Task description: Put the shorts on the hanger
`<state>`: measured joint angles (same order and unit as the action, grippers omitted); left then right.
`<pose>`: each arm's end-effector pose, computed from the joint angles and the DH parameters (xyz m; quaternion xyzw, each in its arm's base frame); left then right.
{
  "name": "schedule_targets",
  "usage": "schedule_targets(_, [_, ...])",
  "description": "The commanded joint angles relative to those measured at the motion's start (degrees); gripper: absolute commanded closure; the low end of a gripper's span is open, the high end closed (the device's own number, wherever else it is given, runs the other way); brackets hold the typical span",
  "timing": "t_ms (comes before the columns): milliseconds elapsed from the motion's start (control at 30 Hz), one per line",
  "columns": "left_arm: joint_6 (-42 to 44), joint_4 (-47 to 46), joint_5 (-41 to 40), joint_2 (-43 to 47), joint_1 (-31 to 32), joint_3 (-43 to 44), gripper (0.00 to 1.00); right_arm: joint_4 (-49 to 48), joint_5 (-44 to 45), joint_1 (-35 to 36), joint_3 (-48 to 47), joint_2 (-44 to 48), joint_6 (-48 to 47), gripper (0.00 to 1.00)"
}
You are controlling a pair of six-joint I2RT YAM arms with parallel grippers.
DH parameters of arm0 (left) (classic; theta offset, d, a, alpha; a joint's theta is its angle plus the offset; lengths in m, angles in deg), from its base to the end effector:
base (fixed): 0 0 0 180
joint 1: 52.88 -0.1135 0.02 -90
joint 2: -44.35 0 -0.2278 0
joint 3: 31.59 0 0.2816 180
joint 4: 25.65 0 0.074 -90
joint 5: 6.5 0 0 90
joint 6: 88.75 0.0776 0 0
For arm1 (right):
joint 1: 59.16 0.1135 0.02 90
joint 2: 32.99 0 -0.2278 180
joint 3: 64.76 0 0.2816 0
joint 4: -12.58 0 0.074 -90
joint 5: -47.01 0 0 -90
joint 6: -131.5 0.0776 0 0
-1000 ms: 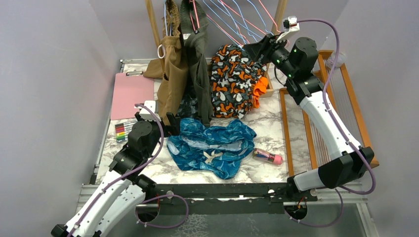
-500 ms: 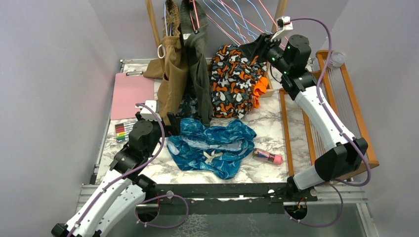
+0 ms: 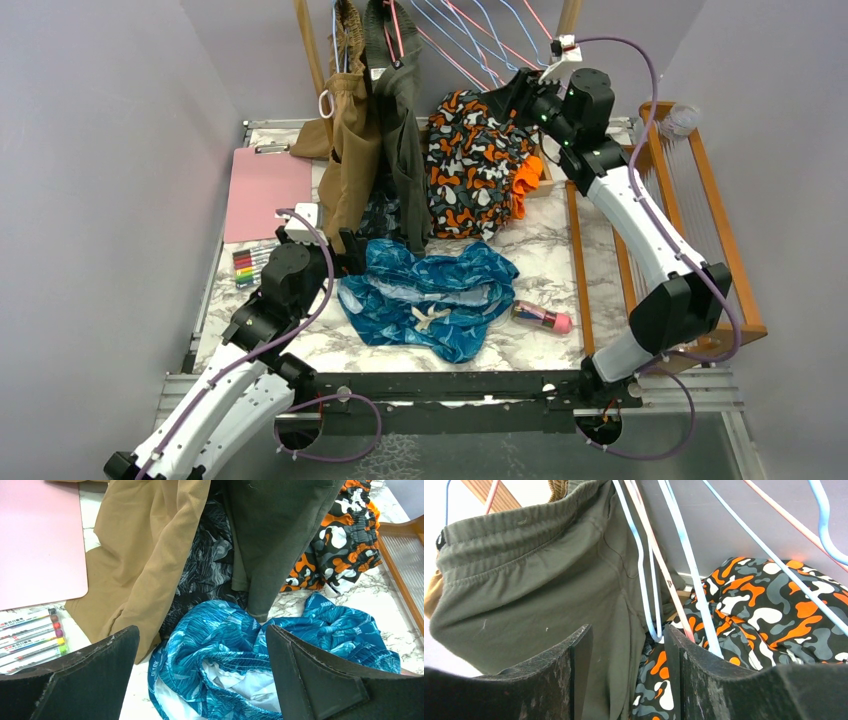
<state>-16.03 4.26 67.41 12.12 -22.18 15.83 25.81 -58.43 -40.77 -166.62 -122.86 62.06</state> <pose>0.2197 -0.1054 0.2710 0.0067 0.7887 -0.1446 0.5975 0.4145 0.1596 0.3966 -0.0805 0.7099 0.3216 0.6214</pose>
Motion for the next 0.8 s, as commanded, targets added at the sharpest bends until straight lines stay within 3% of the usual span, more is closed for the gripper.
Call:
schedule_targets(0, [0.3,-1.5,1.3,-0.2,-0.5,0.0,0.01,0.3,1.2,0.4,-2.6,-1.9,0.6,0.44])
schedule_targets(167, [0.4,-1.7,1.7,-0.7,-0.4,0.1,0.01,0.2,0.4,0.7,-3.5,-3.0,0.9,0.49])
schedule_targets(767, [0.3,-1.7,1.9,-1.0,-0.6,0.0,0.01,2.6,7.2,6.7,-6.5,-3.4,-4.7,0.86])
